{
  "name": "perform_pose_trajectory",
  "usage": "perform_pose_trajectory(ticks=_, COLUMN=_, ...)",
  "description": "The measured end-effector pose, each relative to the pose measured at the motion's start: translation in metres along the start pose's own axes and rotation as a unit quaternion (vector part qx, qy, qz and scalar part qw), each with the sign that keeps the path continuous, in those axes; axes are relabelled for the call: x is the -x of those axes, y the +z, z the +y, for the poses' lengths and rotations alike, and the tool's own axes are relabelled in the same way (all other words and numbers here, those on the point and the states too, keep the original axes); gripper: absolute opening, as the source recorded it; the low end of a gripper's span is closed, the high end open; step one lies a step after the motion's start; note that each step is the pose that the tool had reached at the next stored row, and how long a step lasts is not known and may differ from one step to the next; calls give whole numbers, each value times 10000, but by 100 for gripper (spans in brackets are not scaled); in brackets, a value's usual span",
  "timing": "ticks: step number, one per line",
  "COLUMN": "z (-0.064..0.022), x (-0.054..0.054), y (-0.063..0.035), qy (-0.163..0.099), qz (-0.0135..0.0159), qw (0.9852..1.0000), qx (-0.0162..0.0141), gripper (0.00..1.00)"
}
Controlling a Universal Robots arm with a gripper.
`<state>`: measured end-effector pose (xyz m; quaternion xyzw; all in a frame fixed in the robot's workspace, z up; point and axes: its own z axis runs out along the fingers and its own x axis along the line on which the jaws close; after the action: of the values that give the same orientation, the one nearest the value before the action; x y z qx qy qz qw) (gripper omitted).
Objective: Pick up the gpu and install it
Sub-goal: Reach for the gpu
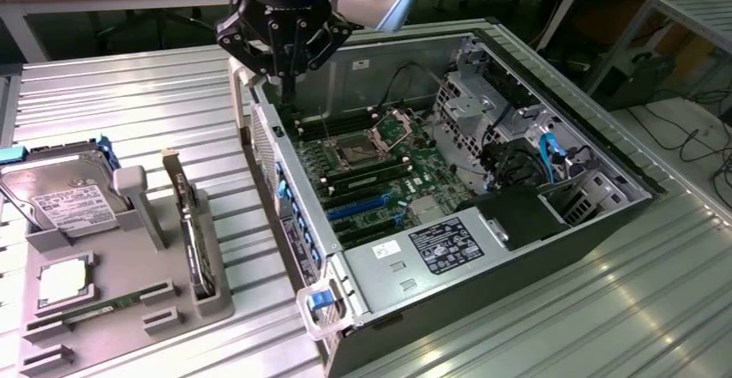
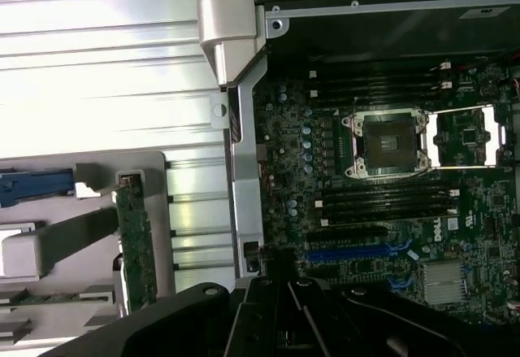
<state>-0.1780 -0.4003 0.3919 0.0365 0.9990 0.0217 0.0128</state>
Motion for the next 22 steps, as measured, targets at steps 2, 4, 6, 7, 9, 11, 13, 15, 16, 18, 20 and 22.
perform_pose_trajectory(ticks=2, z=-2, x=-25, y=1, qy=0, qz=0, qw=10000, qx=0, gripper=11)
perform_pose_trajectory(ticks=4, z=-4, x=-48, y=2, qy=0, qz=0, qw=10000, qx=0, gripper=11)
perform_pose_trajectory(ticks=6, z=-6, x=-70, y=2, qy=0, qz=0, qw=10000, qx=1, gripper=11)
perform_pose_trajectory(ticks=7, z=-6, x=-81, y=3, qy=1, qz=-1, qw=10000, qx=1, gripper=11)
perform_pose_trajectory(ticks=9, z=-8, x=-104, y=3, qy=0, qz=0, qw=10000, qx=1, gripper=11)
perform_pose_trajectory(ticks=11, z=-10, x=-126, y=4, qy=1, qz=-1, qw=10000, qx=1, gripper=11)
perform_pose_trajectory(ticks=13, z=-12, x=-149, y=4, qy=0, qz=0, qw=10000, qx=1, gripper=11)
perform_pose_trajectory(ticks=15, z=-21, x=-244, y=5, qy=0, qz=0, qw=10000, qx=0, gripper=11)
perform_pose_trajectory(ticks=16, z=-30, x=-338, y=4, qy=0, qz=0, qw=10000, qx=0, gripper=11)
perform_pose_trajectory(ticks=18, z=-59, x=-598, y=5, qy=0, qz=0, qw=10000, qx=1, gripper=11)
perform_pose_trajectory(ticks=20, z=-151, x=-829, y=20, qy=-155, qz=9, qw=9999, qx=4, gripper=11)
perform_pose_trajectory(ticks=22, z=-175, x=-862, y=23, qy=-175, qz=9, qw=9998, qx=5, gripper=11)
